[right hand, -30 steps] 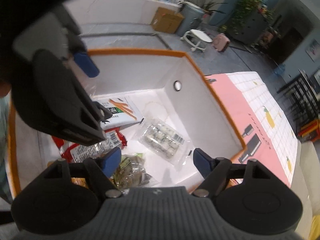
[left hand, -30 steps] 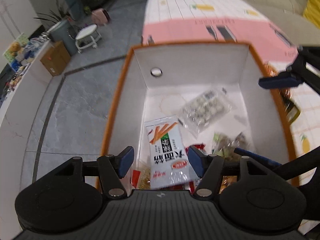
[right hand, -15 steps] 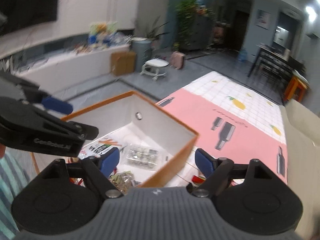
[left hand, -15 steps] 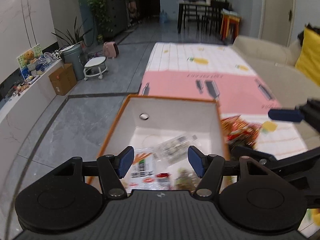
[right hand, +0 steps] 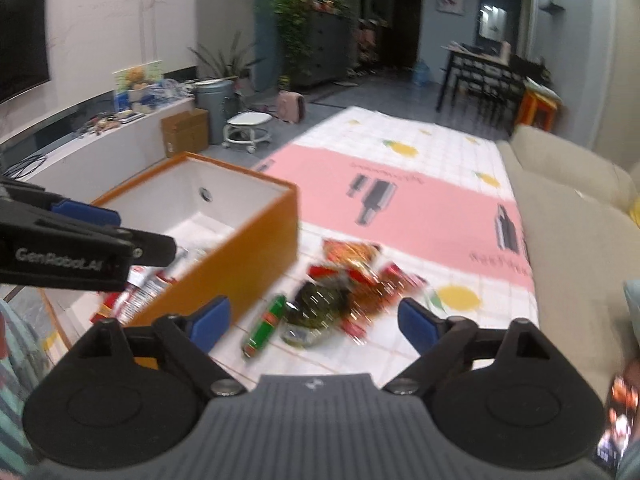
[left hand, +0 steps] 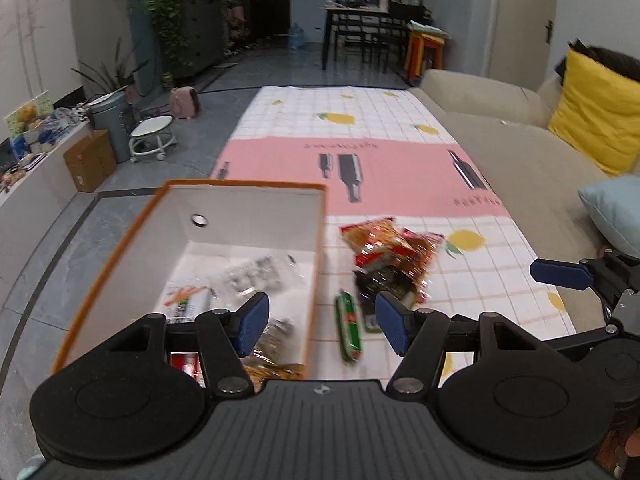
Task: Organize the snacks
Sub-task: 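Move both tools back to the remaining snacks on the table, then grasp the green sausage with the left tool while the right grasps the dark seaweed pouch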
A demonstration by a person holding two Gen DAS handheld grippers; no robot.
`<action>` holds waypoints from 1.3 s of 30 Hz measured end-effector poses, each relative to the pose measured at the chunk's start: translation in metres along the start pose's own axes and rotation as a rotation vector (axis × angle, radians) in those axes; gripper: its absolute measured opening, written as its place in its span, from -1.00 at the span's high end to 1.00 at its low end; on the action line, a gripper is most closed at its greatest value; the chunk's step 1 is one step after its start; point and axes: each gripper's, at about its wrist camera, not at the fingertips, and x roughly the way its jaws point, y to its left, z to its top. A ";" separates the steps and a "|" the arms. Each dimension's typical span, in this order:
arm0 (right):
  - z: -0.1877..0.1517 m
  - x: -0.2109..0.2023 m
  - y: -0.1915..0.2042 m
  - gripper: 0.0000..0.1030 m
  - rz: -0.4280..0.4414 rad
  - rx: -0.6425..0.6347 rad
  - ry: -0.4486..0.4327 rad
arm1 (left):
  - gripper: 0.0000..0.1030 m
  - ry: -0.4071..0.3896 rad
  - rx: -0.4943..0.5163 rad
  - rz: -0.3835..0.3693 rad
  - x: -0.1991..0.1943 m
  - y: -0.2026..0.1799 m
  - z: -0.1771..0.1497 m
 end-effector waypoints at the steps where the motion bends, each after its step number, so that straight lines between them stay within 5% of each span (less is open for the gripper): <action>1: -0.005 -0.001 -0.004 -0.74 -0.012 0.010 0.006 | -0.41 0.004 0.008 -0.005 0.001 -0.005 -0.001; 11: -0.052 0.023 -0.045 -0.71 -0.123 0.060 0.107 | -0.38 0.100 0.035 -0.092 0.034 -0.045 -0.015; 17: -0.057 0.036 -0.059 -0.51 -0.119 0.073 0.118 | -0.17 0.138 0.077 -0.033 0.060 -0.062 -0.016; 24: -0.060 0.053 -0.073 -0.21 -0.063 0.127 0.122 | 0.05 0.203 0.182 0.120 0.101 -0.079 -0.023; 31: -0.058 0.080 -0.076 0.10 0.032 0.192 0.118 | 0.10 0.253 0.196 0.167 0.129 -0.081 -0.034; 39: -0.054 0.107 -0.087 0.11 0.132 0.316 0.109 | 0.16 0.225 0.133 0.173 0.142 -0.070 -0.043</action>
